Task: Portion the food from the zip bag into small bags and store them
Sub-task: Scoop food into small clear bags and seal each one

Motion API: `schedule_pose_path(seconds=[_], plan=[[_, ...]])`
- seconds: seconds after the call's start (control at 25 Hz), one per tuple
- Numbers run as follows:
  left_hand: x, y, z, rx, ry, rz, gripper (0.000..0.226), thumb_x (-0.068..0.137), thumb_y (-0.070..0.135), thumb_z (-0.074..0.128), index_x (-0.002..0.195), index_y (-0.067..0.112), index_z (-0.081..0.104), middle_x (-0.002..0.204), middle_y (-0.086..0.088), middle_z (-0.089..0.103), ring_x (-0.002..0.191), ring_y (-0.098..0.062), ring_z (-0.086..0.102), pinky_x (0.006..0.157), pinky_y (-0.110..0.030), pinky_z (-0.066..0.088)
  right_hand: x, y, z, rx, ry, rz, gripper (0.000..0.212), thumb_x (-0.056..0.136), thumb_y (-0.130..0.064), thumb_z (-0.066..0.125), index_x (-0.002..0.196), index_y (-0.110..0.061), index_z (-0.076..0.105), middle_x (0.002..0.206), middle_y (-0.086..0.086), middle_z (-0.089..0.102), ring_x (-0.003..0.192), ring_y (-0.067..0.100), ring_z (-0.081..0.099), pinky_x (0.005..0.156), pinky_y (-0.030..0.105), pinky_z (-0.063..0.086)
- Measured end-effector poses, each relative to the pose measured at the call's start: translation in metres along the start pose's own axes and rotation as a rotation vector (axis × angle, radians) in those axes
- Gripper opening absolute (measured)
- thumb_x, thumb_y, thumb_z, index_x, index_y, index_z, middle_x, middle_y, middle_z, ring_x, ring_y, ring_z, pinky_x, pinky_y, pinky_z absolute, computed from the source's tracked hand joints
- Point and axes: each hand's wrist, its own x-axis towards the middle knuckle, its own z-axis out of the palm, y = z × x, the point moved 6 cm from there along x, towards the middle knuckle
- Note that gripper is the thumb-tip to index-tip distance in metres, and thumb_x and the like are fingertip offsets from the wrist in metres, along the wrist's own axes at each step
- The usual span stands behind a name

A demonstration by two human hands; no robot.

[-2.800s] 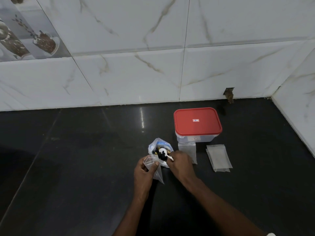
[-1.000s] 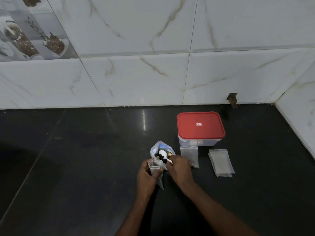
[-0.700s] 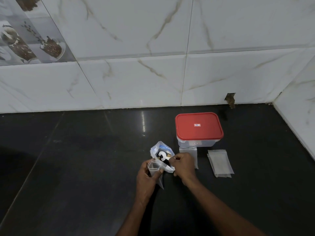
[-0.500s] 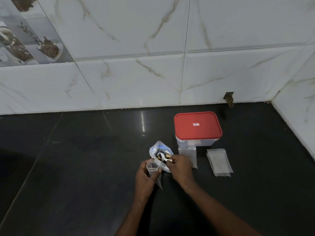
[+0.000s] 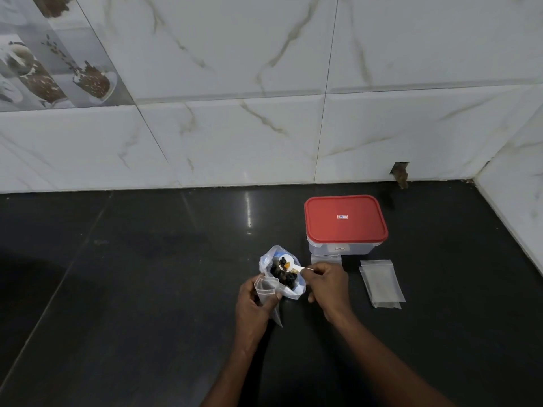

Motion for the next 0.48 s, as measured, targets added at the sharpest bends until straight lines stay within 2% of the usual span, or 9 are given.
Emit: schedule_pose_path(seconds=[0.12, 0.2, 0.28, 0.36, 0.48], plan=[[-0.001, 0.000, 0.000, 0.031, 0.034, 0.009, 0.057, 0.063, 0.048, 0.081, 0.116, 0.031, 0.066, 0.117, 0.003, 0.068, 0.103, -0.010, 0.070, 0.091, -0.040, 0.059, -0.008, -0.011, -0.005, 0.020, -0.002, -0.065, 0.015, 0.083, -0.009, 0.068, 0.068, -0.008, 0.072, 0.052, 0.007, 0.065, 0.032, 0.015, 0.052, 0.036, 0.022, 0.038], [-0.001, 0.001, 0.000, 0.046, 0.036, 0.007, 0.055, 0.065, 0.045, 0.082, 0.115, 0.031, 0.066, 0.116, 0.003, 0.068, 0.103, -0.009, 0.069, 0.091, -0.040, 0.058, -0.018, -0.020, -0.003, -0.049, -0.029, -0.200, 0.016, 0.085, -0.014, 0.065, 0.072, -0.007, 0.071, 0.057, 0.009, 0.065, 0.037, 0.014, 0.054, 0.038, 0.024, 0.041], [-0.001, 0.000, 0.000, 0.059, 0.028, 0.003, 0.050, 0.070, 0.035, 0.085, 0.116, 0.030, 0.065, 0.117, 0.002, 0.068, 0.104, -0.011, 0.069, 0.091, -0.040, 0.058, -0.032, -0.026, 0.006, -0.326, -0.077, -0.491, 0.027, 0.087, -0.030, 0.054, 0.079, -0.010, 0.071, 0.067, 0.006, 0.065, 0.052, 0.013, 0.059, 0.049, 0.029, 0.050], [-0.001, 0.000, 0.000, 0.055, 0.026, -0.003, 0.048, 0.073, 0.021, 0.085, 0.116, 0.029, 0.065, 0.117, 0.000, 0.068, 0.104, -0.013, 0.069, 0.091, -0.042, 0.058, -0.048, -0.020, 0.023, -0.687, -0.128, -0.810, 0.034, 0.086, -0.033, 0.042, 0.086, -0.014, 0.071, 0.079, 0.001, 0.064, 0.062, 0.012, 0.061, 0.054, 0.029, 0.053], [-0.001, 0.004, 0.000, 0.041, 0.047, -0.004, 0.050, 0.063, 0.030, 0.080, 0.111, 0.032, 0.065, 0.114, 0.000, 0.070, 0.100, -0.013, 0.071, 0.090, -0.045, 0.059, -0.055, -0.005, 0.029, -0.769, -0.168, -0.938, 0.024, 0.087, -0.025, 0.047, 0.087, -0.015, 0.068, 0.080, -0.001, 0.060, 0.061, 0.010, 0.057, 0.048, 0.027, 0.051]])
